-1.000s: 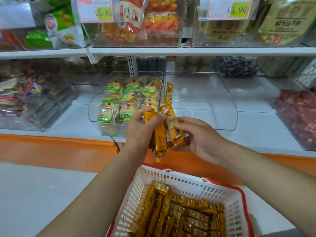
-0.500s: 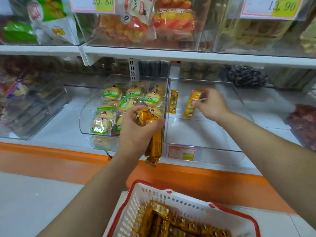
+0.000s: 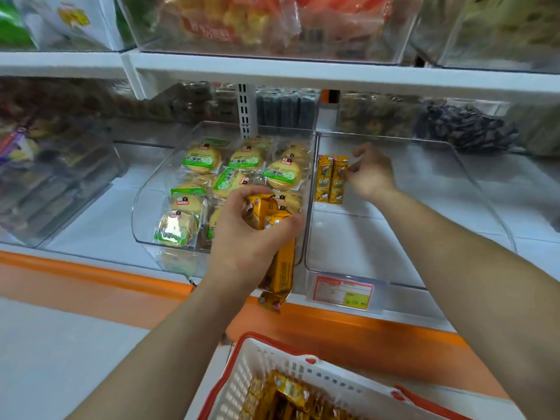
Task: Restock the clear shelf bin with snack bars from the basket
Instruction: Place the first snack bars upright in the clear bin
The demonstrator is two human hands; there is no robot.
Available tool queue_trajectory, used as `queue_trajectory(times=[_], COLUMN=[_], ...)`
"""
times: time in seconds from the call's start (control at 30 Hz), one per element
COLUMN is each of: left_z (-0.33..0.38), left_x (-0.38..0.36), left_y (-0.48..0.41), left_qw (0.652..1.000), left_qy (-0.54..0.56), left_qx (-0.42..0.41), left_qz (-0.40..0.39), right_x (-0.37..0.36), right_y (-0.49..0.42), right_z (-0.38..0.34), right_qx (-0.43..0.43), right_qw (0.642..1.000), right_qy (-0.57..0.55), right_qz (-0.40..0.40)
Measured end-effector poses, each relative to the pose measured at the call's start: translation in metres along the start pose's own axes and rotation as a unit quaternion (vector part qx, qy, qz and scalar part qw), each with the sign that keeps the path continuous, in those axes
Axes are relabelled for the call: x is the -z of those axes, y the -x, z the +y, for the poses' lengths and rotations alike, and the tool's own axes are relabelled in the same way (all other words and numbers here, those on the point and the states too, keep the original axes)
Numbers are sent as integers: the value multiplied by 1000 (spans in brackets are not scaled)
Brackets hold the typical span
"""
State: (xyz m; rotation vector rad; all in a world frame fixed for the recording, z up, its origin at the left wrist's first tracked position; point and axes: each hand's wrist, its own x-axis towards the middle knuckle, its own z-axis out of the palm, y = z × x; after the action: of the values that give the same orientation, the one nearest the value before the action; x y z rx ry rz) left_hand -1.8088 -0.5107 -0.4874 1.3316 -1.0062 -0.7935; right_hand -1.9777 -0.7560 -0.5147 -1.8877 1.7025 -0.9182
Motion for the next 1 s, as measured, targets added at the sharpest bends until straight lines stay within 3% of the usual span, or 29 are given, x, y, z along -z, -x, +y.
queue_trajectory(times=[0.17,0.23,0.37,0.47,0.63,0.7,0.83,1.0], left_z=[6,10,22,30,40,46,50,49], left_x=[-1,-2,-9,-20,-34,-33,-27,-26], left_y=[3,9,27,44,74,81,93,101], left_qw=[1000,1000,999,998,991,982,980,985], left_qy=[10,16,37,59,100,139,153,127], left_qx=[9,13,24,35,85,124,119,102], left_qz=[11,11,-1,4,19,5,-44,-53], right_x=[31,51,90,104,100,108,127,133], right_y=[26,59,162,236,279,278,281,287], right_z=[-10,-22,-47,-61,-63,-61,-59,-59], right_qx=[7,29,50,41,30,-23,-120,-117], right_qw=[1000,999,969,930,946,920,816,813], right_qy=[27,-23,-162,-196,-192,-281,-455,-451], right_qz=[3,-9,-179,-308,-259,-273,-336,-349])
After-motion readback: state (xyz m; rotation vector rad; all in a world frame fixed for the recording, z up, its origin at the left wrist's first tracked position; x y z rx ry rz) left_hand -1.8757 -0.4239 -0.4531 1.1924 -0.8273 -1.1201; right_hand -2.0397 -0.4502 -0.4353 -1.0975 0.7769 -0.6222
